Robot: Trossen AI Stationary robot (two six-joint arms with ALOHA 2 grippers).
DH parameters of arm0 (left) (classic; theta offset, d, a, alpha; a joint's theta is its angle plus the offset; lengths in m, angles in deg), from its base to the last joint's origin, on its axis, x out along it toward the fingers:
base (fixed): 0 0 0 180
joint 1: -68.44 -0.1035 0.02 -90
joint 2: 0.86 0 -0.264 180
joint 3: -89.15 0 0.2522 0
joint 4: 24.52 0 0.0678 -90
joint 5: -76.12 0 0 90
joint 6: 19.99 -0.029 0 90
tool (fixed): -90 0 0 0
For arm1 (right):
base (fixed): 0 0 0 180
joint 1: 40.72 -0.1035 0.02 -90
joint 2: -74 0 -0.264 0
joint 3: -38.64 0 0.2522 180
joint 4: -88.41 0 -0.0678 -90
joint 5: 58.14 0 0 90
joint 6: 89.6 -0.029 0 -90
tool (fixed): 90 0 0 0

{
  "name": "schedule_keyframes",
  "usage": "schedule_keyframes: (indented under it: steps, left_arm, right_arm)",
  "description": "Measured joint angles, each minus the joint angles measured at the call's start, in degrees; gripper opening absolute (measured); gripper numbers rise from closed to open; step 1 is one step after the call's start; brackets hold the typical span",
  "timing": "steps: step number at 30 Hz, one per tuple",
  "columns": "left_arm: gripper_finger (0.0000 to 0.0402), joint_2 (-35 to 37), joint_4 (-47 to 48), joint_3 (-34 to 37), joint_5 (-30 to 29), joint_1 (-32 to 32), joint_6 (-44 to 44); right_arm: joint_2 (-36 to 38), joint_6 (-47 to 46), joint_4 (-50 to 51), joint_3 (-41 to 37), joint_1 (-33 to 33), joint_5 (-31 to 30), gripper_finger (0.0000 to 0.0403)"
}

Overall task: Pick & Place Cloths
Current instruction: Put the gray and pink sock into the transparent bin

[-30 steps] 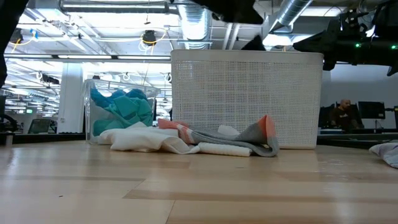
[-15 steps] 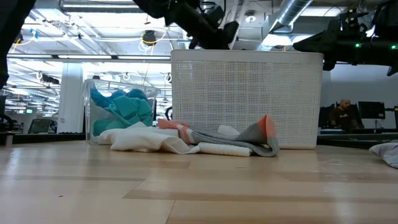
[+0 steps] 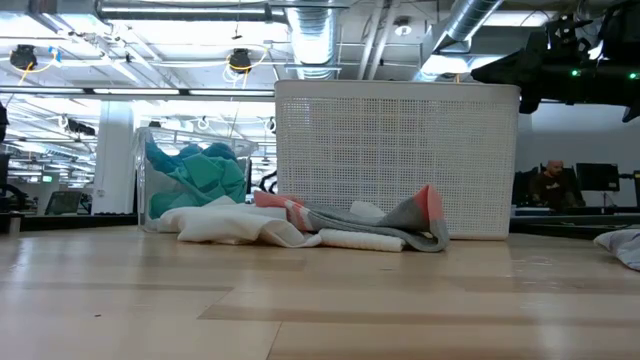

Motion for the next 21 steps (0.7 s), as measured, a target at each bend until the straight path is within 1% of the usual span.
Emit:
schedule_keyframes:
  steps: [2,6,12,16,21]
  left_arm:
    - [0.0081,0.21,0.46,0.02,1.34,2.58,-0.91]
    - [0.0130,-2.02,0.89,0.07,1.38,6.54,-2.05]
    - [0.0198,-9.92,1.27,0.13,1.35,9.53,-2.10]
    - [0.0225,-16.20,1.06,0.13,1.31,10.49,-1.99]
    - [0.0238,-23.56,1.36,0.14,2.10,10.54,-0.92]
  right_arm:
    - [0.01,0.00,0.00,0.00,0.00,0.01,0.0037]
    - [0.01,0.02,0.00,0.00,0.00,0.00,0.0037]
    - [0.01,0.01,0.00,0.01,0.00,0.02,0.0037]
    - [0.01,0.00,0.00,0.01,0.01,0.02,0.0037]
    - [-0.01,0.00,0.00,0.00,0.00,0.02,0.0037]
